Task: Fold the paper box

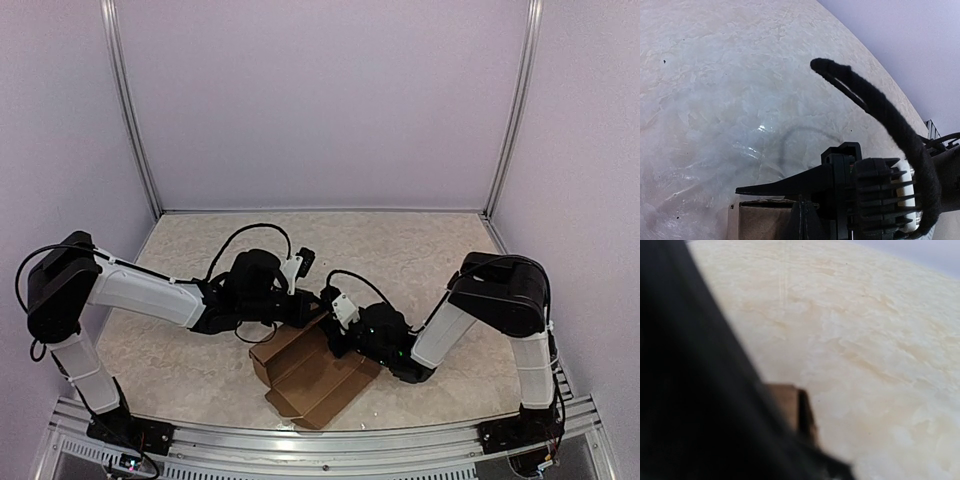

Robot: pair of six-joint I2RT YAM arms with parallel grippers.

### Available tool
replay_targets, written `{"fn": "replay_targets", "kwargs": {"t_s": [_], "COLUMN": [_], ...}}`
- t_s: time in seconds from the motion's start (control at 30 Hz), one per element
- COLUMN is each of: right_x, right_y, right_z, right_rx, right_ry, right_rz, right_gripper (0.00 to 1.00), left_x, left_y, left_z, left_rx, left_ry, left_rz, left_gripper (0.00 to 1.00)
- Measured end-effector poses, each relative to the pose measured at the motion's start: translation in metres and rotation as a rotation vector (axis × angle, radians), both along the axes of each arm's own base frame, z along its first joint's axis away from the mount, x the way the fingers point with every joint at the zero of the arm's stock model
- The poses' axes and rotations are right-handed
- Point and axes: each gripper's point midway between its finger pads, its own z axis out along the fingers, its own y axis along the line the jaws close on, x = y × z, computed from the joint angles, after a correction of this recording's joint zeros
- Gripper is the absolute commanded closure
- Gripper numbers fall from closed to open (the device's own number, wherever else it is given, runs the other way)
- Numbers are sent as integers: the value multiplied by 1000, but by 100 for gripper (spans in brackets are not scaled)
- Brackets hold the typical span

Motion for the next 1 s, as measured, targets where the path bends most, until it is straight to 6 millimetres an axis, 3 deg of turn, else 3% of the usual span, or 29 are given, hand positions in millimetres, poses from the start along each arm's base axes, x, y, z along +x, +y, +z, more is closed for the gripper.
{"fn": "replay_targets", "kwargs": {"t_s": [0.2, 0.3, 0.53, 0.77, 1.0], "right_x": [0, 0, 0, 0, -5], "right_y": [1, 2, 3, 3, -5], "right_z": [2, 6, 7, 8, 16], "right_rx": [7, 18, 23, 21, 9], "right_ry": [-6, -13, -16, -25, -51], "right_rz": [-3, -2, -2, -3, 0], "right_gripper": [85, 100, 100, 63, 41], "left_x": [0, 0, 1, 0, 1], "left_y": [0, 0, 0, 0, 1], "left_z": [0, 0, 1, 0, -1], "left_rx": [0, 0, -1, 1, 4], "left_ry": [0, 0, -2, 0, 1], "left_rz": [0, 0, 1, 2, 4], "left_gripper": [100, 100, 100, 100, 100]}}
